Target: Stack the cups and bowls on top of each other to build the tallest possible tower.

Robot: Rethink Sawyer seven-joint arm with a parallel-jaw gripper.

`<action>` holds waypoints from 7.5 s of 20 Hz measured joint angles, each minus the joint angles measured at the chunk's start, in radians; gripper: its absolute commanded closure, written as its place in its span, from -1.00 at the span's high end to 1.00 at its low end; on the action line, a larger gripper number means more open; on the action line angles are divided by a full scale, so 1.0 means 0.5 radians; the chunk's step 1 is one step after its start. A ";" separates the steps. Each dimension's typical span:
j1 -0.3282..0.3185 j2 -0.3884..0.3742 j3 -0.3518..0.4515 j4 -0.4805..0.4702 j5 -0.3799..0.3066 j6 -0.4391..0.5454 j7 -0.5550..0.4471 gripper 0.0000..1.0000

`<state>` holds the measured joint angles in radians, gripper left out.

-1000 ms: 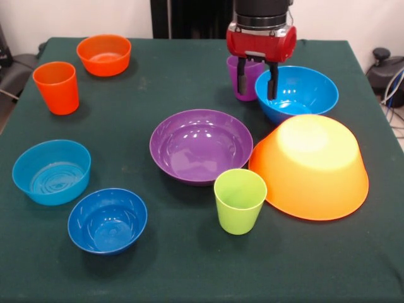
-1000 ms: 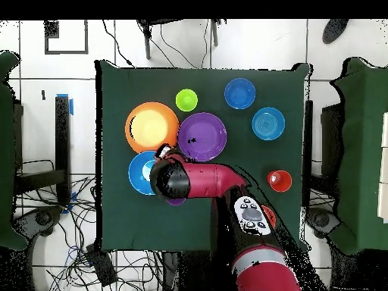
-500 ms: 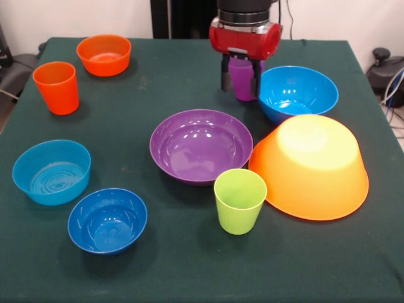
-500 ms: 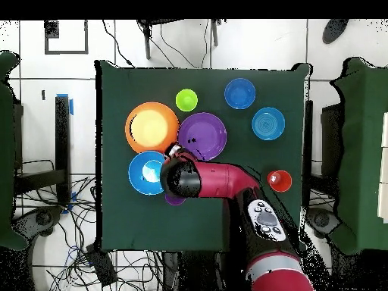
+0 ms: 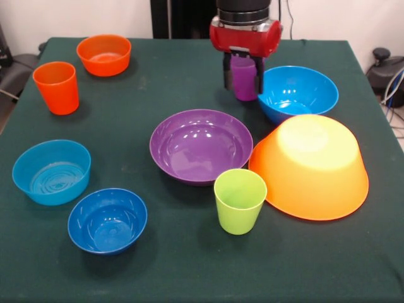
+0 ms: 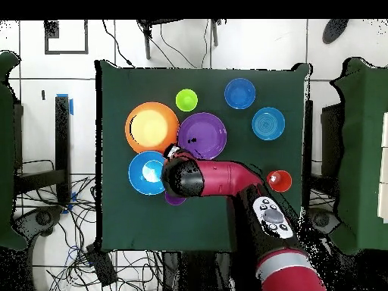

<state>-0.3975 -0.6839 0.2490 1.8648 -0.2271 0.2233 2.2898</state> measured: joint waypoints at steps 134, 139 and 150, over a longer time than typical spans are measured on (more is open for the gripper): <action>-0.308 0.087 0.750 -0.040 -0.712 0.330 0.000 -1.00; -0.296 0.075 0.750 -0.063 -0.637 0.330 0.000 -1.00; -0.270 0.090 0.734 -0.170 -0.566 0.330 0.000 -1.00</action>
<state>-0.5325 -0.6389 0.6162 1.7800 -0.5103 0.3881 2.2895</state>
